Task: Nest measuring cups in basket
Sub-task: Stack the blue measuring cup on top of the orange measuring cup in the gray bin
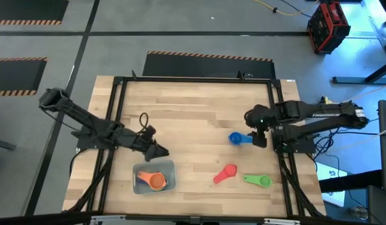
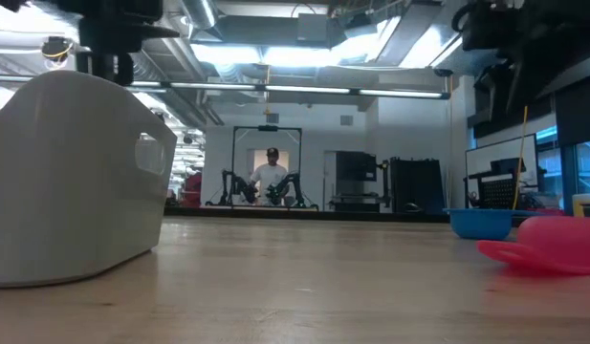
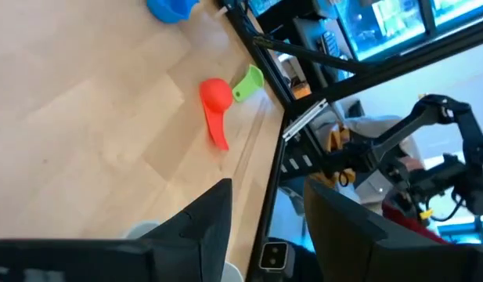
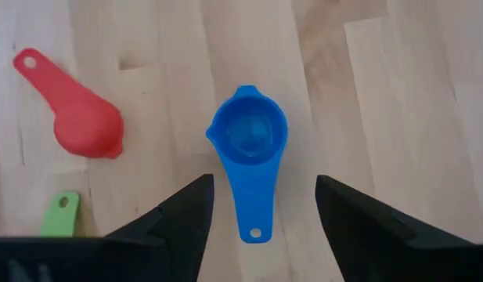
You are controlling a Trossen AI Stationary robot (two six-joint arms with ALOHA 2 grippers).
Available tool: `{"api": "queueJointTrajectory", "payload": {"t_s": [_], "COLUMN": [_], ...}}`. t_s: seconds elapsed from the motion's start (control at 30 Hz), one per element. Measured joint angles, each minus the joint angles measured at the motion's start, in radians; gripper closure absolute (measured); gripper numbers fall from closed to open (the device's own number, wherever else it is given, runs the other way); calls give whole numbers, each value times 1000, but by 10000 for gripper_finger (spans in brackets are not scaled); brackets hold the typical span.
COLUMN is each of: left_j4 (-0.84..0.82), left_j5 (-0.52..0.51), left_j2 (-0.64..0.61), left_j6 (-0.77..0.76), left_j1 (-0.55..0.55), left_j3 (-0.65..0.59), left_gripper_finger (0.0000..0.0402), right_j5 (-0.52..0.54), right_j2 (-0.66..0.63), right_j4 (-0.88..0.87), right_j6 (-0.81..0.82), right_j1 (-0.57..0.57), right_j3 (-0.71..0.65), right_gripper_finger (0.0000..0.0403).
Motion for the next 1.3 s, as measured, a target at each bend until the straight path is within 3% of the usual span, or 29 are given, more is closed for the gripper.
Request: {"api": "queueJointTrajectory", "payload": {"t_s": [0.27, 0.53, 1.07, 1.3], "left_j4": [3, 3, 3, 2], "left_j5": [99, 105, 105, 105], "left_j2": [0, 0, 0, 0], "left_j6": [56, 56, 56, 56], "left_j1": [80, 91, 90, 90], "left_j3": [0, 0, 0, 0], "left_gripper_finger": [249, 250, 250, 250], "right_j5": [-168, -393, -401, -479], "right_j2": [0, 33, 273, 383], "right_j4": [13, 133, 157, 156], "right_j6": [-118, -198, -220, -250], "right_j1": [-187, -325, -456, -456], "right_j3": [-9, -146, -134, -134], "right_gripper_finger": [173, 173, 173, 173]}}
